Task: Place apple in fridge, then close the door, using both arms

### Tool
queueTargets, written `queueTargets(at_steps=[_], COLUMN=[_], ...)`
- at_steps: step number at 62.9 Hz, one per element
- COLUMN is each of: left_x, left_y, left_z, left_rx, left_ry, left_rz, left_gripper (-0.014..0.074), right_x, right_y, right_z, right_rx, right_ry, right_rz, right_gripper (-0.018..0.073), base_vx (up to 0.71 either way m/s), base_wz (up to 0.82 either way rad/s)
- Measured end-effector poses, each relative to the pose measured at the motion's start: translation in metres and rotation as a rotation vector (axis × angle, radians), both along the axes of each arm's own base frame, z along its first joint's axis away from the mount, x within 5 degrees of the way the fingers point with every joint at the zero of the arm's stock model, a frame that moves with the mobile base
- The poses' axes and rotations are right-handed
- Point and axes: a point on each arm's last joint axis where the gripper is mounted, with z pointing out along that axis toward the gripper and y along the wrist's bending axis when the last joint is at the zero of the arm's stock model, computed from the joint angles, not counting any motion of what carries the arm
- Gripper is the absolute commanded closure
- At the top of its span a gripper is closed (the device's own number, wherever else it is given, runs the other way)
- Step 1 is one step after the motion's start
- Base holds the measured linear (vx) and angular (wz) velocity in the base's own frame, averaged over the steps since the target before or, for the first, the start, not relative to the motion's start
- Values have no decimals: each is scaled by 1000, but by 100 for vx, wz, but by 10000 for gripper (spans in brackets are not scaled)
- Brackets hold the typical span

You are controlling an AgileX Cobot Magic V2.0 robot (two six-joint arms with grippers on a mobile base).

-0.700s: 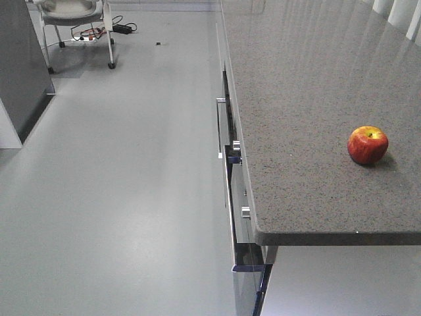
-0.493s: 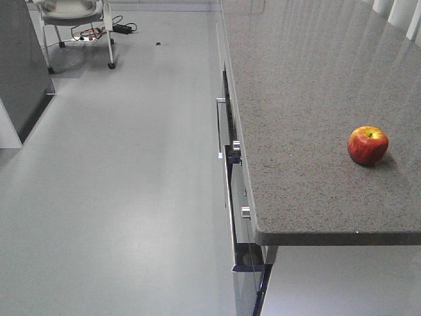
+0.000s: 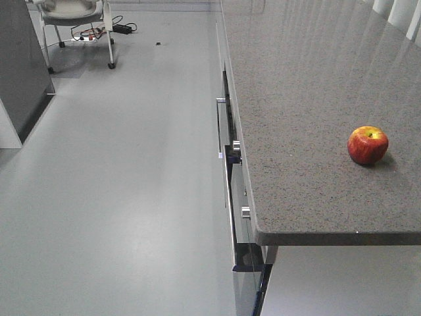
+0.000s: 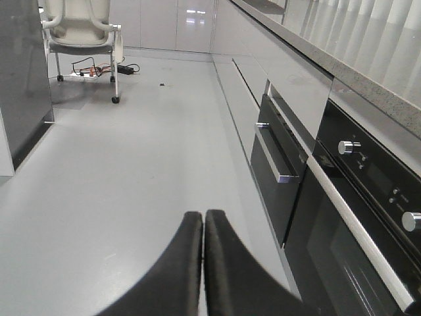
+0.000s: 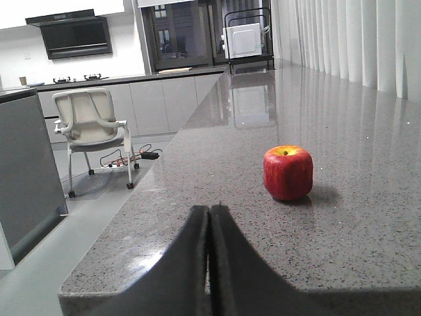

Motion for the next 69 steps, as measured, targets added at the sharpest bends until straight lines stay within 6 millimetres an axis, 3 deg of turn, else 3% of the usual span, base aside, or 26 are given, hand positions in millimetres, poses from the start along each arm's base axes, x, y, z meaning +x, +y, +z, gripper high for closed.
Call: queueTargets(at_steps=[21, 43, 49, 59, 65, 69], left_x=[0, 0, 0, 0, 0, 0], left_y=[0, 0, 0, 0, 0, 0], left_z=[0, 0, 0, 0, 0, 0], left_rx=[0, 0, 0, 0, 0, 0], left_ry=[0, 0, 0, 0, 0, 0], left_rz=[0, 0, 0, 0, 0, 0], left_gripper=[603, 603, 603, 603, 603, 603], right_x=[0, -1, -4, -5, 2, 7], right_y=[0, 0, 0, -1, -3, -5], right_z=[0, 6, 27, 89, 125, 150], right_rx=[19, 281, 245, 107, 16, -37], right_ry=[0, -27, -41, 30, 95, 115], right_rz=[1, 20, 25, 0, -38, -62], right_gripper=[563, 563, 563, 543, 480, 382], base_vx=[0, 0, 0, 0, 0, 0], base_wz=[0, 0, 0, 0, 0, 0])
